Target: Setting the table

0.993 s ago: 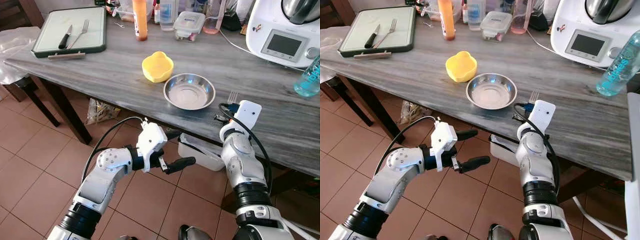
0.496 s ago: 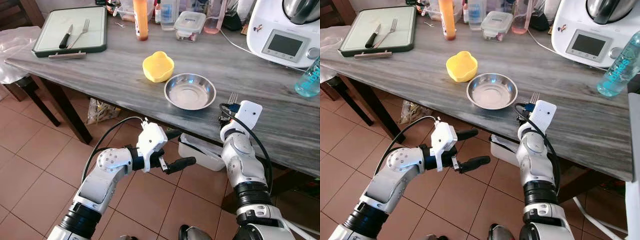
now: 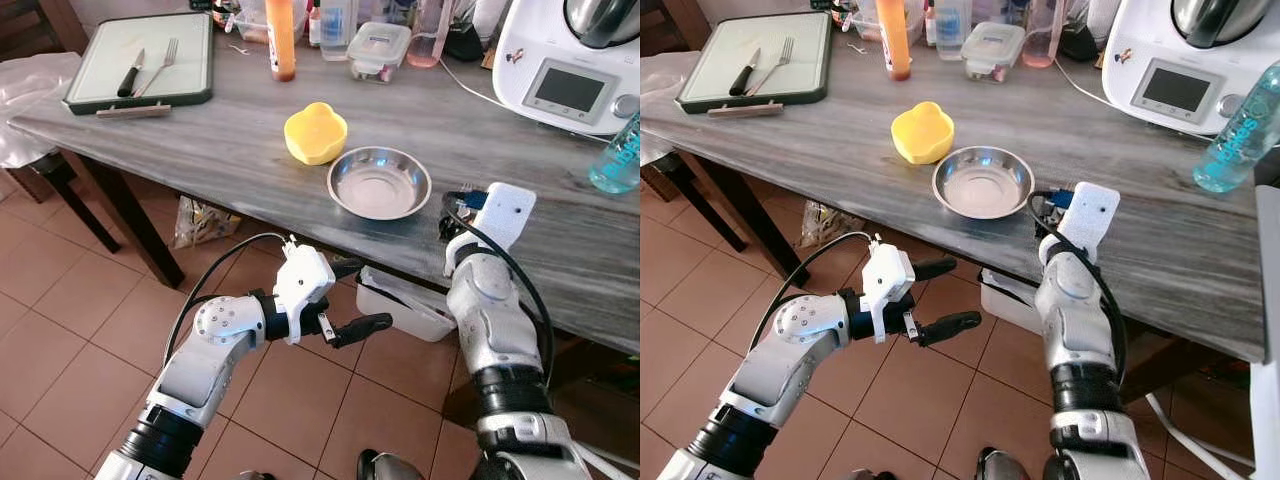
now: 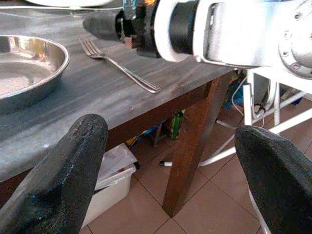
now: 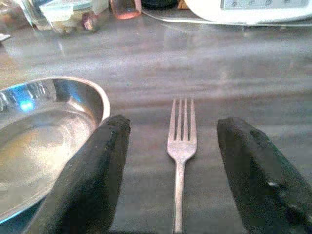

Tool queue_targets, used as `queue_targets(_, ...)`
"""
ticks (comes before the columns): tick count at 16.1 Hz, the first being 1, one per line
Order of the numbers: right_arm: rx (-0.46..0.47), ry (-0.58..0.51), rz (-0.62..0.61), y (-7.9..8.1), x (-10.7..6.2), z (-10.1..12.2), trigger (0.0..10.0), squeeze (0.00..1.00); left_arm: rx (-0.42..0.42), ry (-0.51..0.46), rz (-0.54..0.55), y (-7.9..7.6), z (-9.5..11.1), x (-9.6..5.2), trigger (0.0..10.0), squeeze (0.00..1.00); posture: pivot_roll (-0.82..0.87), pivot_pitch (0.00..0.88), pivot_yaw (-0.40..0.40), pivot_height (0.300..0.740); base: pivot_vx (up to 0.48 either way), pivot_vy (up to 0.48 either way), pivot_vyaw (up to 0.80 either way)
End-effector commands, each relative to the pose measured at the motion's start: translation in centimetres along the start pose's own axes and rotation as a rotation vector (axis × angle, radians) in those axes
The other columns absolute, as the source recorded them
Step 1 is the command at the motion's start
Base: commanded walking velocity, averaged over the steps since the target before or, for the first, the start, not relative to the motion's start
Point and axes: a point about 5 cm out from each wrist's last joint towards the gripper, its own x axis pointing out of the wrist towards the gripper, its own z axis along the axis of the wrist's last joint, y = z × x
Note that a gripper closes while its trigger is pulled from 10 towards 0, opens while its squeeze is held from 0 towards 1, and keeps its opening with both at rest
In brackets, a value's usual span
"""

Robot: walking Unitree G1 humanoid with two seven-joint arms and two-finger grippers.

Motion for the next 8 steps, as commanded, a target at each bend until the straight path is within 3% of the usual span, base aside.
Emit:
queue_targets(1,-0.024,-0.049,-0.003,-0.3,-0.4,1.0,10.0,1.0,0.012,0.008,-0.017,-0.2,-0.1,0.1,10.0,0.0,0.04,0.175,0.006,0.74,0.0,0.0,0.0)
queue_targets(6,-0.106,-0.169,-0.021,-1.7,-2.5,2.8,10.0,1.0,0.015,0.007,-0.009,-0.1,0.0,0.1,10.0,0.0,0.04,0.171,0.005,0.74,0.0,0.0,0.0)
queue_targets(8,-0.181,-0.224,-0.024,-2.5,-3.9,3.6,10.0,1.0,-0.023,-0.022,0.047,0.5,0.3,0.0,10.0,0.0,0.03,0.166,0.007,0.74,0.0,0.0,0.0)
